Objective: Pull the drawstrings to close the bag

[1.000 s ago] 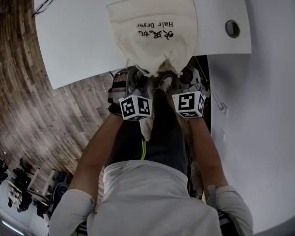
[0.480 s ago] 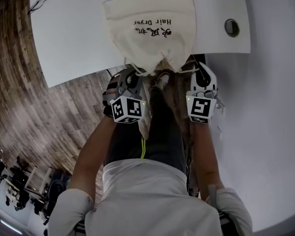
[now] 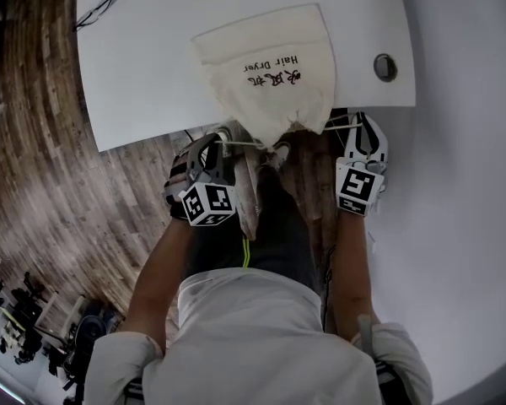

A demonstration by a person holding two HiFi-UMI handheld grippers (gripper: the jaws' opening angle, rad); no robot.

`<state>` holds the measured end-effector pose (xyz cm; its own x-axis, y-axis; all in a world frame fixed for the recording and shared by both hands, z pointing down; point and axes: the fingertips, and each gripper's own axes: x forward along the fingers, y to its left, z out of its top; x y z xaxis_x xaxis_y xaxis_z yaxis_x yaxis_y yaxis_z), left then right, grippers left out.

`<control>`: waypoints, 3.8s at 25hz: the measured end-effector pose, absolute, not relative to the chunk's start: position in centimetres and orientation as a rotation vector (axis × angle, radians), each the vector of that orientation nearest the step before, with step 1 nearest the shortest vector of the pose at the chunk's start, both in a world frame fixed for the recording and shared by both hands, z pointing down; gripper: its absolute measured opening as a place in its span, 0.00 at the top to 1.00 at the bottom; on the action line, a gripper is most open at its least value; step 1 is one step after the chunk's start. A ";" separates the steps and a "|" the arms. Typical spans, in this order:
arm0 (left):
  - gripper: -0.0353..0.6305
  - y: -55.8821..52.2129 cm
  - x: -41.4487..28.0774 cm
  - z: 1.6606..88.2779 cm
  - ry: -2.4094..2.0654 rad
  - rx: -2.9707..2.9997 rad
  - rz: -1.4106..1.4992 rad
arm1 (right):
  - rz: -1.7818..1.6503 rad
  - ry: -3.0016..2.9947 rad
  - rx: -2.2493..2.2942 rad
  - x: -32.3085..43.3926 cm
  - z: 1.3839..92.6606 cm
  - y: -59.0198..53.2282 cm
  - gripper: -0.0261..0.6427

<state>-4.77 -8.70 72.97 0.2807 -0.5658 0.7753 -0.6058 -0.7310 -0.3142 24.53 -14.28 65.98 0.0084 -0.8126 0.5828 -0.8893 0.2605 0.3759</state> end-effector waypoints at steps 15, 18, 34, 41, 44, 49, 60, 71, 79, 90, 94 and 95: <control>0.91 -12.7 -10.3 58.7 -1.824 2.341 0.588 | 0.014 -1.821 1.640 25.6 59.4 -13.5 0.89; 0.91 -13.9 -11.3 56.6 -1.903 2.317 0.533 | -0.033 -1.833 1.657 25.2 56.9 -14.3 0.89; 0.91 -16.6 -17.8 50.8 -2.209 2.218 0.613 | -0.175 -1.770 1.760 28.6 48.0 -16.1 0.89; 0.91 -15.9 -20.4 50.7 -2.238 2.141 0.712 | -0.230 -1.718 1.850 31.5 44.1 -16.1 0.89; 0.91 -16.2 -20.6 48.8 -2.259 2.169 0.697 | -0.229 -1.700 1.876 32.5 43.1 -15.8 0.89; 0.91 -17.8 -20.8 45.0 -2.278 2.216 0.569 | -0.250 -1.718 1.906 33.6 40.7 -16.1 0.89; 0.91 -18.7 -21.8 43.2 -2.180 2.206 0.352 | -0.187 -1.722 1.929 34.3 39.8 -15.0 0.89; 0.91 -19.1 -22.4 40.7 -2.234 2.291 0.345 | -0.193 -1.755 1.980 35.1 38.0 -14.1 0.89; 0.91 -18.9 -23.5 38.2 -2.284 2.280 0.250 | -0.174 -1.778 2.048 35.2 36.9 -13.9 0.89; 0.91 -18.3 -24.8 34.7 -2.340 2.259 0.146 | -0.197 -1.803 2.085 35.2 35.4 -13.3 0.89; 0.91 -17.6 -25.1 34.1 -2.326 2.251 0.093 | -0.171 -1.808 2.096 35.5 35.9 -13.0 0.89; 0.91 -17.5 -25.3 34.1 -2.320 2.249 0.087 | -0.171 -1.810 2.096 35.5 35.9 -12.9 0.89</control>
<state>-25.27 -17.49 34.05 -0.0295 -0.9992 -0.0277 -0.9943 0.0321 -0.1014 35.52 -12.85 35.93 0.1702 -0.9748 0.1444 -0.9307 -0.1108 0.3487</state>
